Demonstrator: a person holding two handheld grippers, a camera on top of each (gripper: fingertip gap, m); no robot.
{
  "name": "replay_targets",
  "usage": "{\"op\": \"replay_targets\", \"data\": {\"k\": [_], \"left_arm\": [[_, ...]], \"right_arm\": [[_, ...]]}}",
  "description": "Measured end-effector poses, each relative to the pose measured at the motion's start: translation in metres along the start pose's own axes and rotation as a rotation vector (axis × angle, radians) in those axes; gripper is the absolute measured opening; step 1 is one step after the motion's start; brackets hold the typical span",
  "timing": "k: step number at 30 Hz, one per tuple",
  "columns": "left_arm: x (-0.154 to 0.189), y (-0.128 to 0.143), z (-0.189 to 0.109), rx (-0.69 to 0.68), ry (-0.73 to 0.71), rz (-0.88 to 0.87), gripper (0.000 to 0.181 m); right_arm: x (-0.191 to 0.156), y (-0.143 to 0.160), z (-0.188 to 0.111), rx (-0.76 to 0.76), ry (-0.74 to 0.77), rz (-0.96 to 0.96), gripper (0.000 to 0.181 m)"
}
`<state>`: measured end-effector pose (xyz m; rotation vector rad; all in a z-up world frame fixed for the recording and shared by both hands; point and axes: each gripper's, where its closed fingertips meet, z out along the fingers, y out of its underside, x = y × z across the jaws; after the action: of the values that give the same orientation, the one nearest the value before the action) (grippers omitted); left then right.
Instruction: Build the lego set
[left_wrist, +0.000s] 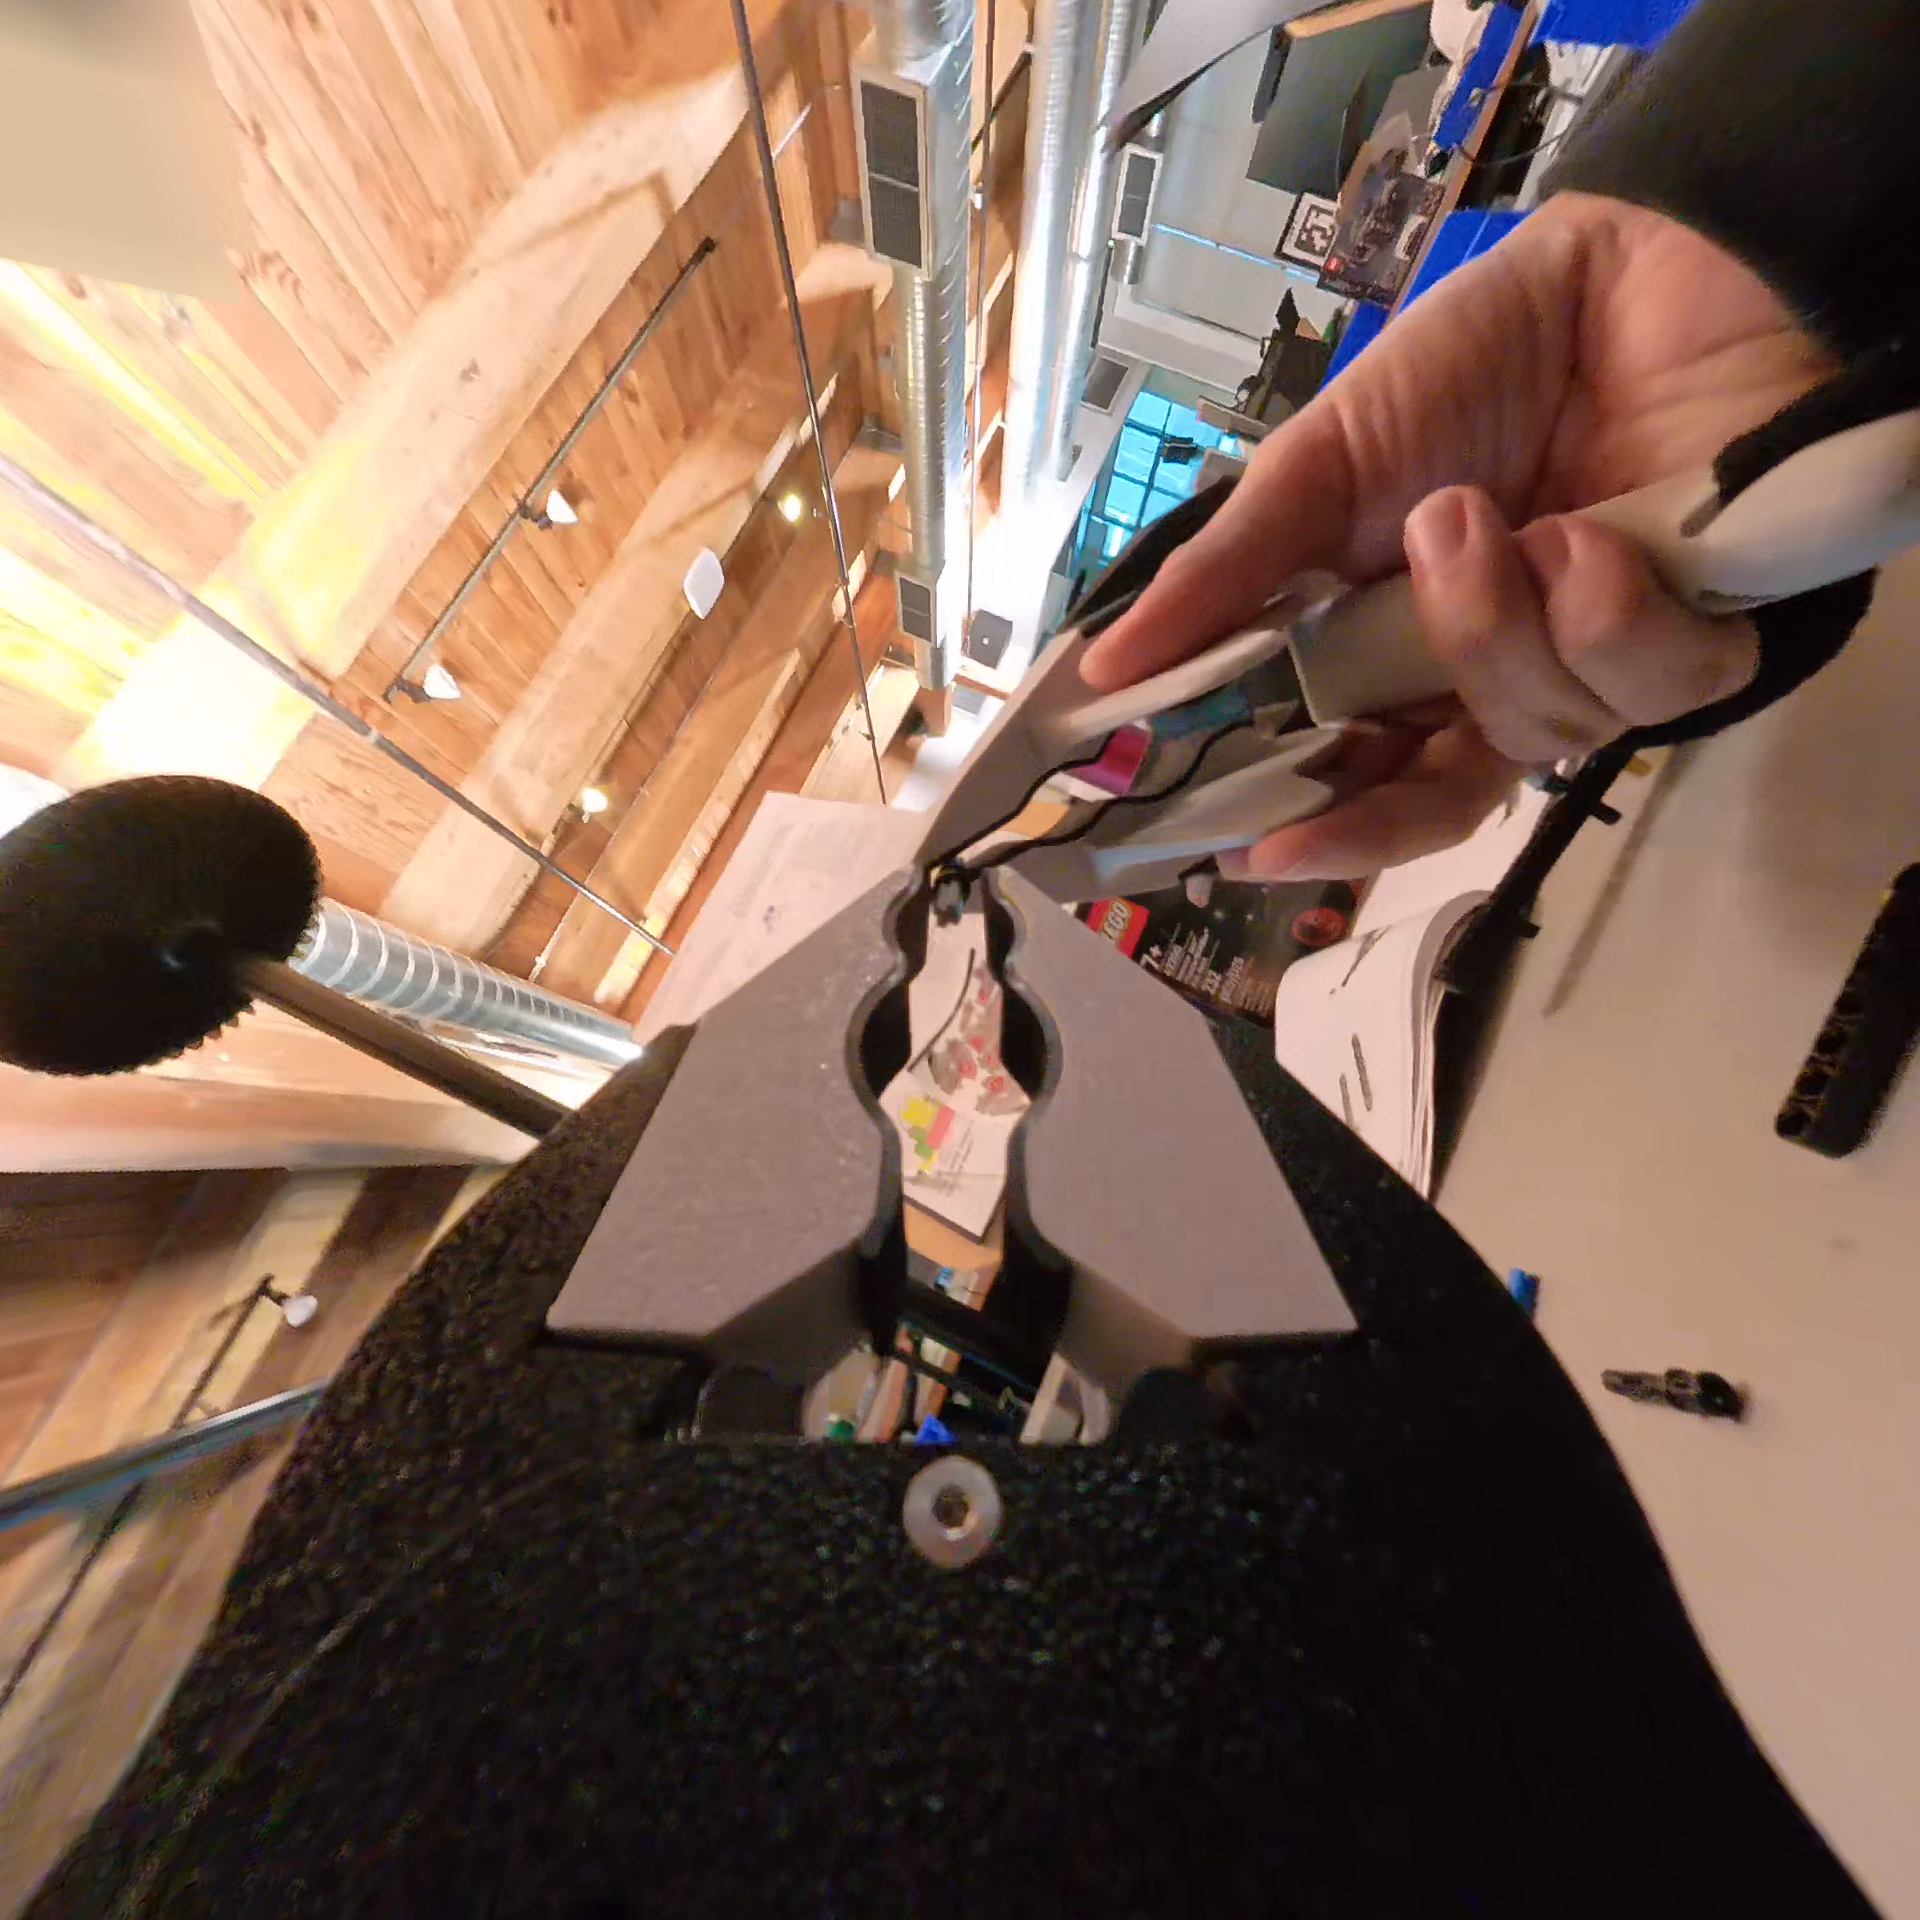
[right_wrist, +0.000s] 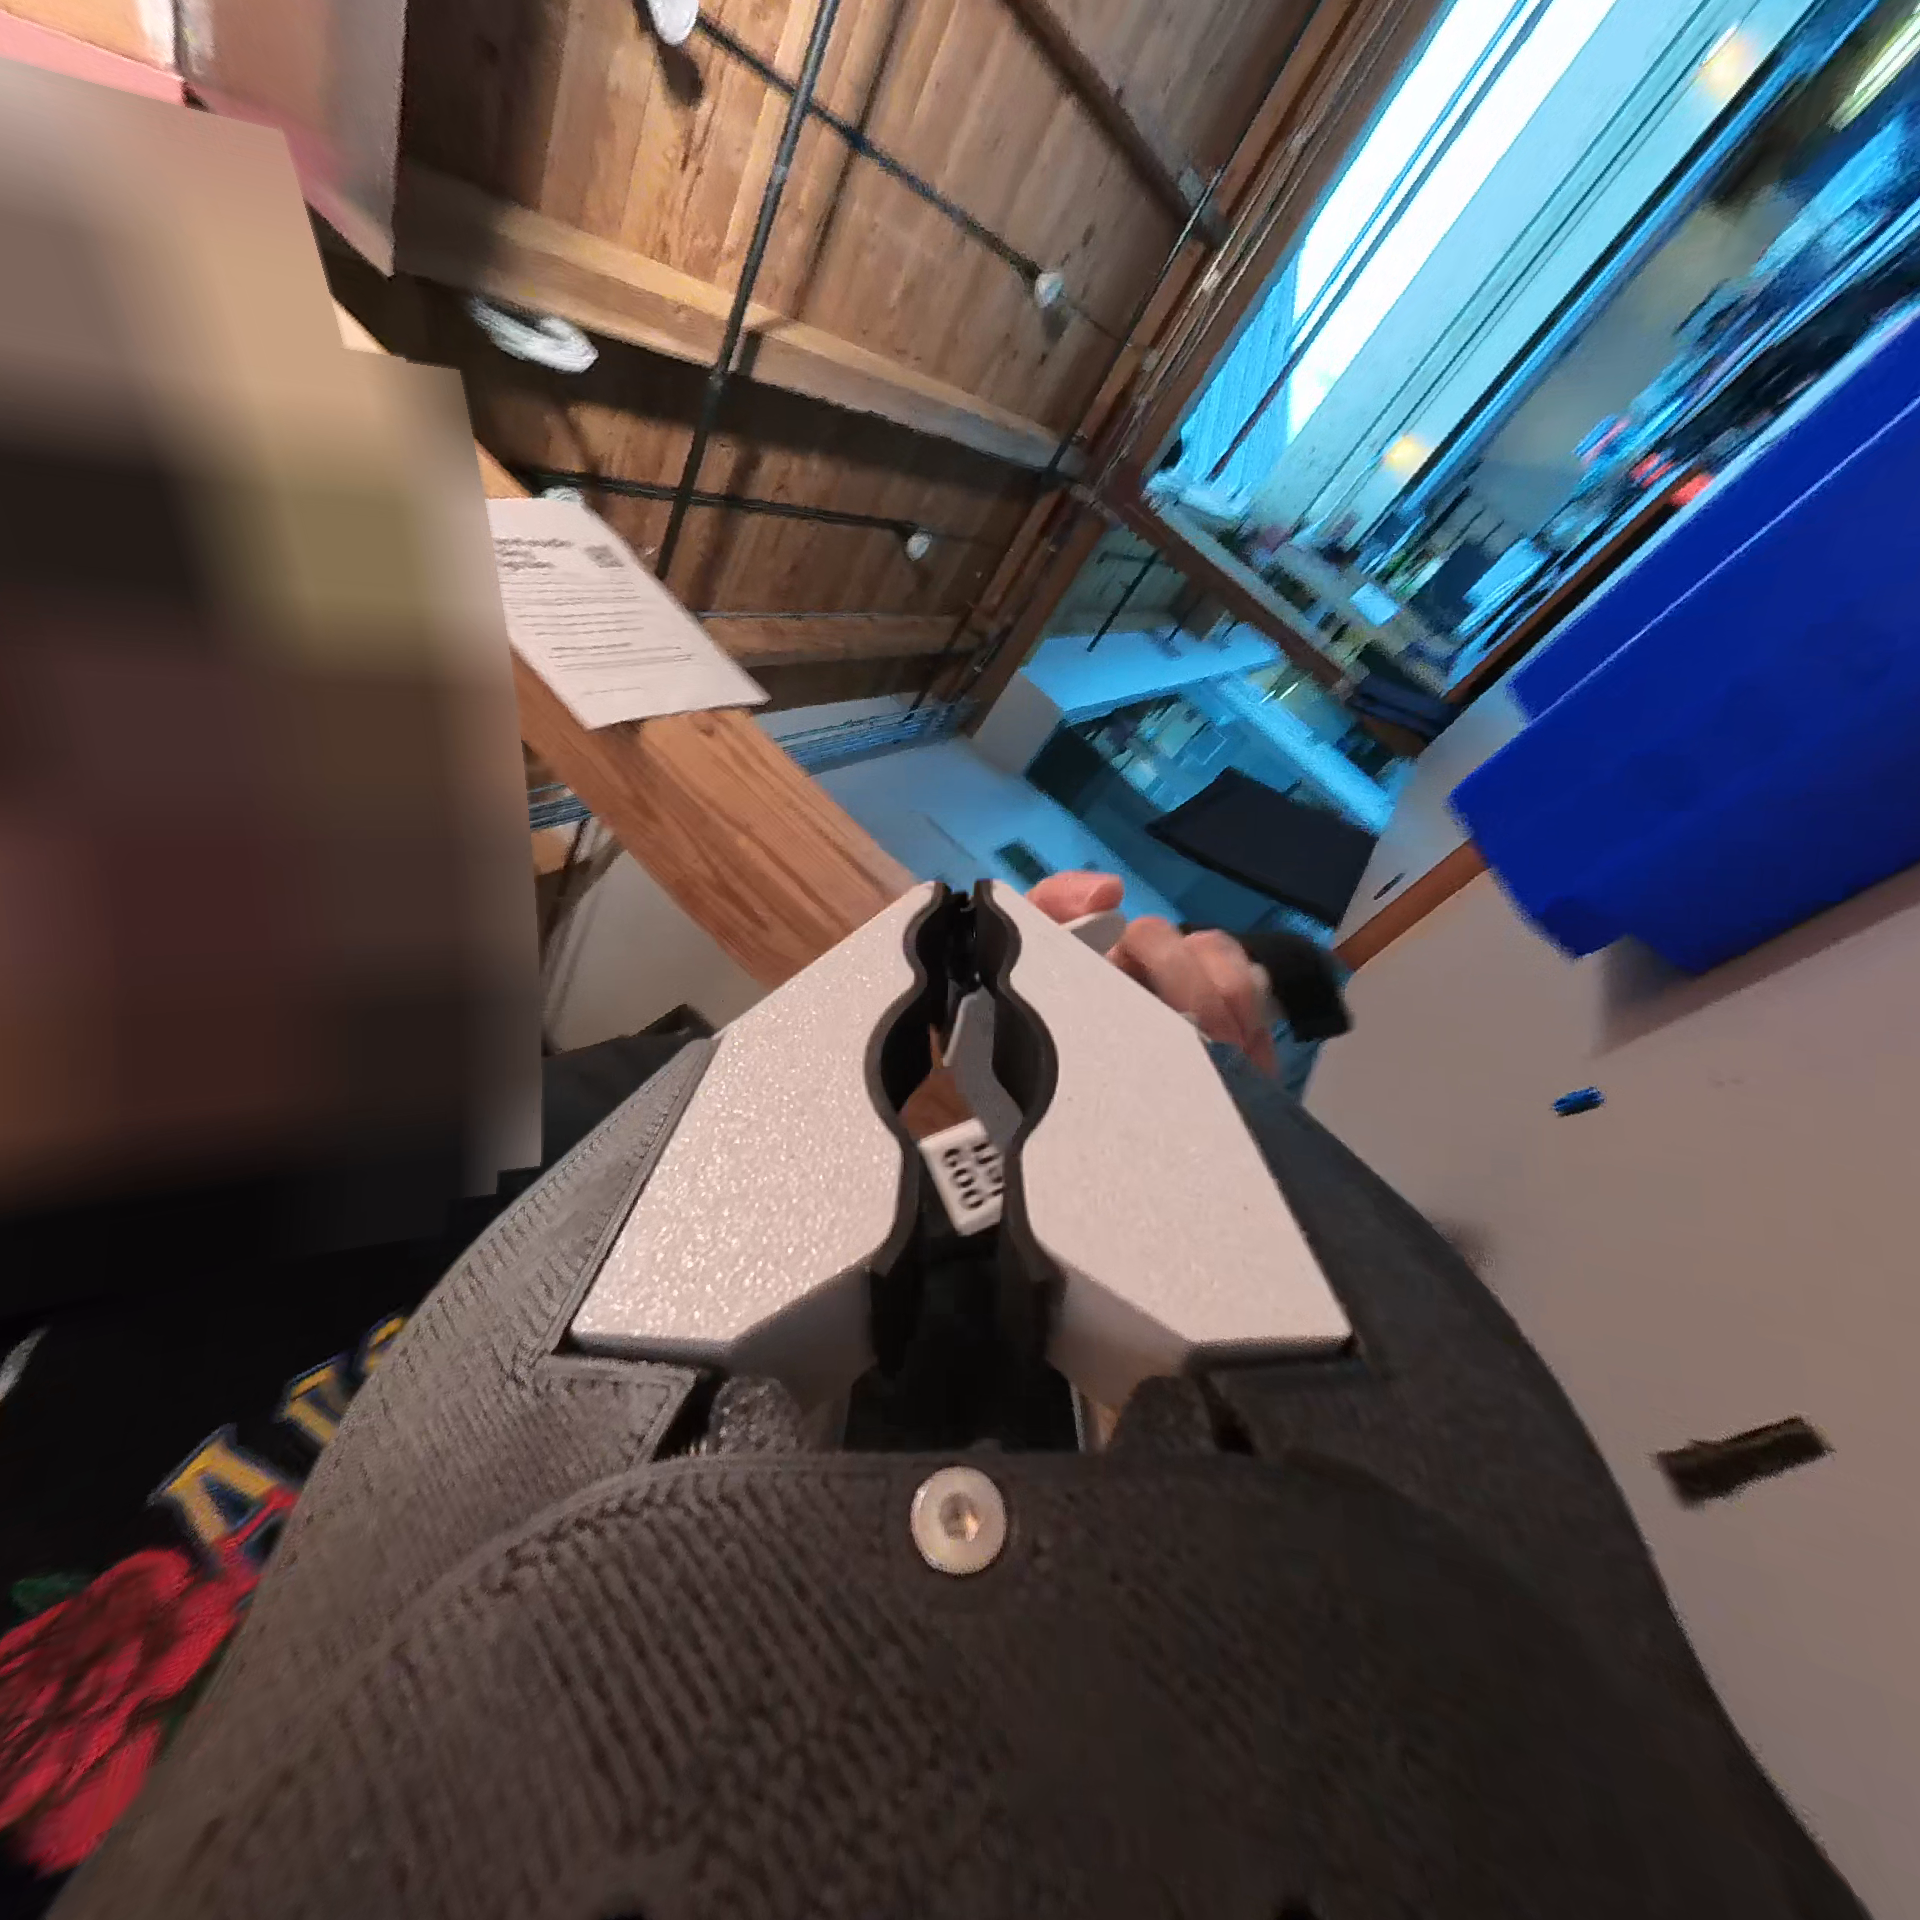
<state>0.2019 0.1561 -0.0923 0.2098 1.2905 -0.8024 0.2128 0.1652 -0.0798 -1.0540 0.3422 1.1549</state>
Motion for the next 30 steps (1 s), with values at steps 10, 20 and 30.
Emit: {"op": "replay_targets", "data": {"k": [10,20,30], "left_arm": [[-0.006,0.033,0.015,-0.304,0.063,-0.43,0.012],[0.012,0.05,0.011,-0.427,0.206,-0.485,0.005],[-0.02,0.026,-0.002,-0.009,0.121,-0.505,0.004]], "right_arm": [[0.017,-0.022,-0.001,0.027,0.449,-0.731,0.002],[0.031,-0.013,0.002,-0.085,0.573,-0.882,0.002],[0.013,-0.001,0.01,0.0,0.195,-0.255,0.064]]}}
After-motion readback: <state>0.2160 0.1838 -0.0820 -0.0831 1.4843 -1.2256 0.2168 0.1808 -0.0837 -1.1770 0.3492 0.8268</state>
